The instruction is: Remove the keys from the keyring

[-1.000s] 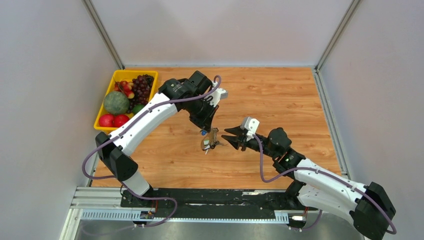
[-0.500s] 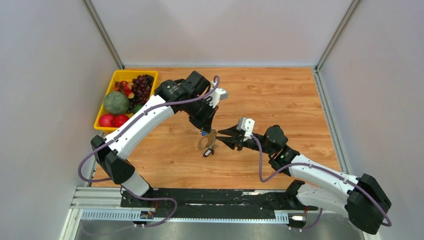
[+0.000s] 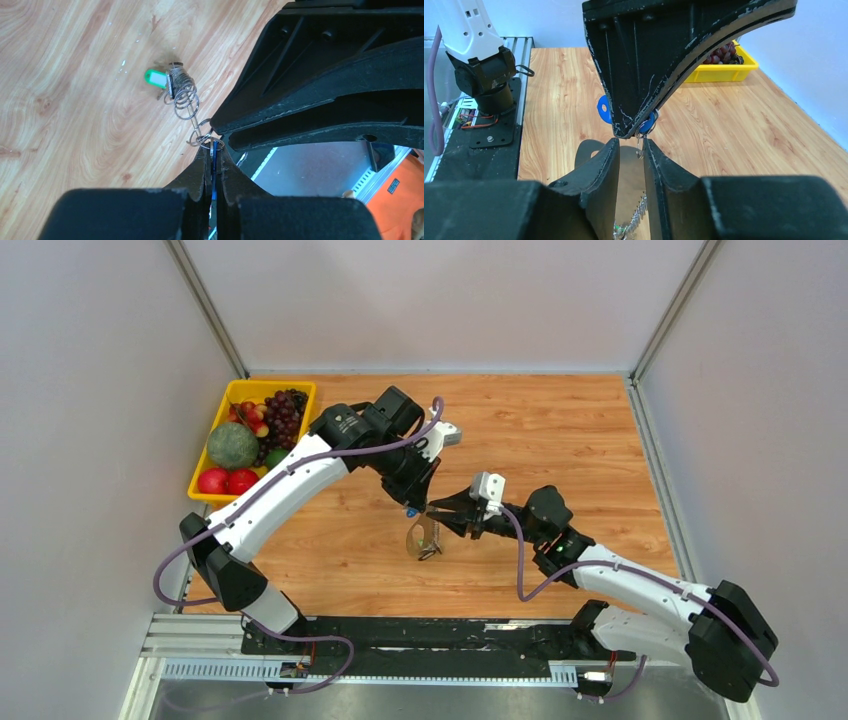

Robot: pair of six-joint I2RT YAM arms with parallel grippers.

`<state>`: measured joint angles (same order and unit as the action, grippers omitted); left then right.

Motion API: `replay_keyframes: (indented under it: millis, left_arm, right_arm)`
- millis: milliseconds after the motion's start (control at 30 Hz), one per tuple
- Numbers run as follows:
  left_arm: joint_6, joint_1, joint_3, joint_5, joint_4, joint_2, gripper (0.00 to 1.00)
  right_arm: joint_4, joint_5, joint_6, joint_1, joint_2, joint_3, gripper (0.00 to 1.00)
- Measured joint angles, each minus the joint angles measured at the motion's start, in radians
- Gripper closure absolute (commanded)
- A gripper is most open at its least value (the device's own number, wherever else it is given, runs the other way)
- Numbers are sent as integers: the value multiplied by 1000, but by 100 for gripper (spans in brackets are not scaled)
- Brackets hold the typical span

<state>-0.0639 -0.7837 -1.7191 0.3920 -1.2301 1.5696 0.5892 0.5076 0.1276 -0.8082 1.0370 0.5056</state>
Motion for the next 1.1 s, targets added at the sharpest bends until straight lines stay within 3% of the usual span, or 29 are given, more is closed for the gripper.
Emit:
replay_keyframes:
  millis: [500, 667, 833, 867, 967, 1100]
  left_arm:
    - [0, -14, 0, 1, 0, -19, 100]
    - [0, -22, -2, 7, 0, -26, 100]
    - [-1, -34, -2, 15, 0, -26, 100]
    - [-1, -36, -2, 15, 0, -26, 100]
    - [-1, -39, -3, 15, 0, -26, 100]
    - [-1, -41, -4, 10, -1, -26, 100]
  right_arm:
    - [-1, 3, -3, 0, 11, 2, 75]
    - [-2, 3, -4, 0, 17, 2, 65]
    - [-1, 3, -5, 0, 18, 2, 64]
    - [-1, 3, -5, 0, 18, 2, 66]
    - [-1, 4, -5, 0, 17, 2, 86]
    - [-8, 14, 0, 0, 17, 8, 100]
